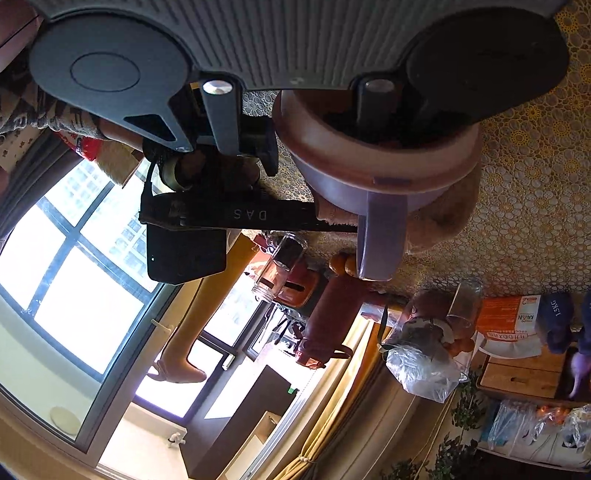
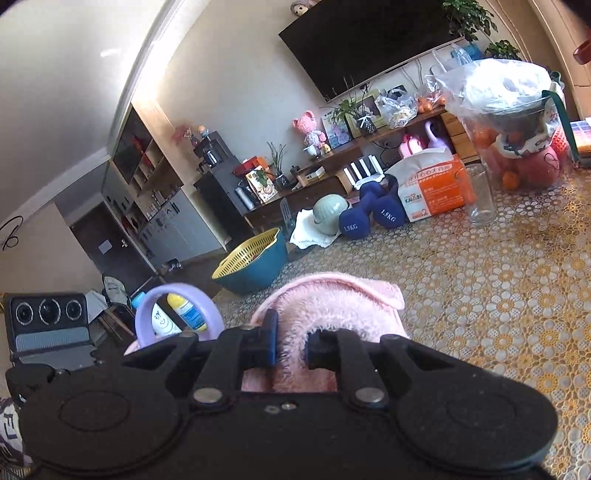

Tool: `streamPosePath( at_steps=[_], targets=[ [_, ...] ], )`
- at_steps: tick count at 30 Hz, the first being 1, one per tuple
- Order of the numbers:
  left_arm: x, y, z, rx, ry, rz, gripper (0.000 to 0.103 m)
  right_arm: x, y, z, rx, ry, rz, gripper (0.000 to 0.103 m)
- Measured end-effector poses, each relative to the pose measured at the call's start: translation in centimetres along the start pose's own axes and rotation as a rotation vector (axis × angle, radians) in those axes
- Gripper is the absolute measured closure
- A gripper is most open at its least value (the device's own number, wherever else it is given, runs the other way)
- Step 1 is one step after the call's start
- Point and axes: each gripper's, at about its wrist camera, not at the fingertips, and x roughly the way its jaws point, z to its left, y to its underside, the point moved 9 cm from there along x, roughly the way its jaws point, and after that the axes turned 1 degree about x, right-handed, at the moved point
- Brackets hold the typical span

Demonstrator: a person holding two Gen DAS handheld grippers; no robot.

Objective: Clean container

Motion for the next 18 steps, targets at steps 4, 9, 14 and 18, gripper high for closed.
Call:
streamPosePath(
  at_steps=[4,9,14,18],
  targets=[
    [0.3,-0.1,0.6,-0.004,-0.031,0.009,0.081,0.3,0.5,-0.6,0.027,0.003,0.007,0.09],
    [0.5,-0.3,1.5,-0.012,-0.059,0.014,0.081,0.4,0.8,-1.4,0.03,0.019,0.021,0.09],
    [0.6,-0.6,2.3,-0.016,-0.091,0.014,0.081,0.3,1.0,-2.0,0.05,0.02,0.028,0.09],
    [0.4,-0.9,3.3,-0.024,-0.126,0.019,0.081,0.3,1.7,-2.4,0.06,0.023,0.042,0.09]
  ],
)
